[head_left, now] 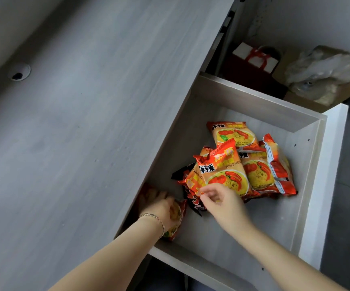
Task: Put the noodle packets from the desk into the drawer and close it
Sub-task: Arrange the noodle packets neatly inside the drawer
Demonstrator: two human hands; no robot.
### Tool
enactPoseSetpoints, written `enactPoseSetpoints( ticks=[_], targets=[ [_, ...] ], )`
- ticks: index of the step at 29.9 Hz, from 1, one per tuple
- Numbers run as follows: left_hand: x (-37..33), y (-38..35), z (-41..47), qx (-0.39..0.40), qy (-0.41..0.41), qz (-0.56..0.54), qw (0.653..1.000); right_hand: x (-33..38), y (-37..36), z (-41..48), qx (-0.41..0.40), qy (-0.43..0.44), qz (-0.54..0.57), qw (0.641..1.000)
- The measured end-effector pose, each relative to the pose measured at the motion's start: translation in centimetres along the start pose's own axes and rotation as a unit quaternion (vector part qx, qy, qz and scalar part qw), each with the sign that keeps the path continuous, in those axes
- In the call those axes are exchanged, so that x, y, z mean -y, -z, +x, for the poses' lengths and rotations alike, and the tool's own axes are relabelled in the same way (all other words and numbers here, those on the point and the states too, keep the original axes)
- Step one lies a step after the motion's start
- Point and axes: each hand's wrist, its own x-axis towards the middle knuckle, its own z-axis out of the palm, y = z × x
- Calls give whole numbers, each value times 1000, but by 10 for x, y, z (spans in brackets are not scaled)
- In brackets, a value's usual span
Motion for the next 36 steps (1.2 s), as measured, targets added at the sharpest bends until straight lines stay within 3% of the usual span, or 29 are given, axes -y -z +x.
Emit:
enactPoseSetpoints(
  ticks=[3,6,9,12,14,16,19,21,24,27,30,33,36],
  targets=[
    [4,-5,0,-18,7,49,999,-1,18,17,-155,10,-133,979],
    [8,-10,2,-41,11,98,994,-8,20,30,-122,-111,-256,952],
    [9,-13,2,-47,27,104,993,-16,10,32,-96,-138,-326,930],
    [7,-12,2,-41,39,57,997,-17,7,29,-108,-123,-340,926],
    [8,-7,-2,-58,60,-58,995,-17,7,24,-119,-92,-324,934],
    [12,0,-16,-94,69,-162,980,-15,0,13,-120,-5,-357,926],
    [17,0,-49,-147,43,-166,974,-13,-27,3,-58,111,-444,887],
    [19,-4,-68,-164,42,-148,974,-11,-49,5,15,113,-471,875],
    [24,-9,-73,-142,60,-104,983,-4,-75,15,34,121,-493,861],
    [25,-9,-71,-136,53,-99,984,0,-88,22,100,172,-452,870],
    [26,-5,-64,-142,37,-125,981,-7,-76,21,180,135,-322,920],
    [22,0,-56,-146,-2,-153,977,-24,-62,12,134,106,-242,955],
    [17,3,-41,-144,-56,-111,982,-32,-66,4,94,60,-224,968]
  ],
)
